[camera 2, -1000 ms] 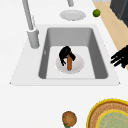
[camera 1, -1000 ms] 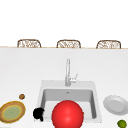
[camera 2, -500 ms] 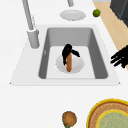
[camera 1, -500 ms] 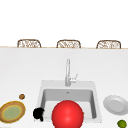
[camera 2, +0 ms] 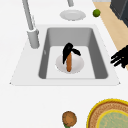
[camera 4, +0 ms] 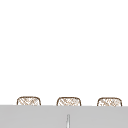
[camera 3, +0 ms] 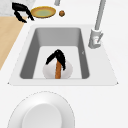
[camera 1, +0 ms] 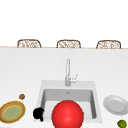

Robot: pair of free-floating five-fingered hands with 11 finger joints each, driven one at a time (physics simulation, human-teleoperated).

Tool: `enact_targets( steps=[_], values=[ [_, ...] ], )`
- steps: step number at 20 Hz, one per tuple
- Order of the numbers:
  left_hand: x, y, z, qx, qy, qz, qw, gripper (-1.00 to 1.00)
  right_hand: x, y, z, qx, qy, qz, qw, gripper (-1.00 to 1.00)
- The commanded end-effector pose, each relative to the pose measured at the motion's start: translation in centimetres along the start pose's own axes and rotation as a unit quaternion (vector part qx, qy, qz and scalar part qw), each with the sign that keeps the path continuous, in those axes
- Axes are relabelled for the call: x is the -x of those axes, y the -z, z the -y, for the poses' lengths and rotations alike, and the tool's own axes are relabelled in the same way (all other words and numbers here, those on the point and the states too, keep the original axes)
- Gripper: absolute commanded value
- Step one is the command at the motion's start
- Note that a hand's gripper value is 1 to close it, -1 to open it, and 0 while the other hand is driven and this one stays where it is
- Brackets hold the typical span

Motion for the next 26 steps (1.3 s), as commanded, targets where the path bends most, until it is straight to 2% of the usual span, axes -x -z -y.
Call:
enact_targets(
  steps=[1, 8, 14, 19, 26],
  values=[
    [0.0, 0.0, 0.0, 0.0, 0.0, 0.0, 1.0, 0.0, 0.2, -1.4, 0.8, 0.015, -0.001, -0.001, 0.9999, -1.0],
    [0.0, 0.0, 0.0, 0.0, 0.0, 0.0, 1.0, 0.0, 0.8, -4.8, 1.1, 0.054, -0.008, 0.003, 0.9985, -1.0],
    [0.0, 0.0, 0.0, 0.0, 0.0, 0.0, 1.0, 0.0, 1.3, -7.3, 1.0, 0.092, -0.012, 0.004, 0.9957, -1.0],
    [0.0, 0.0, 0.0, 0.0, 0.0, 0.0, 1.0, 0.0, 1.3, -6.9, 1.1, 0.073, -0.011, 0.002, 0.9972, -1.0],
    [0.0, 0.0, 0.0, 0.0, 0.0, 0.0, 1.0, 0.0, 2.2, -10.3, 1.4, 0.1, -0.011, 0.004, 0.995, -1.0]
  ],
)
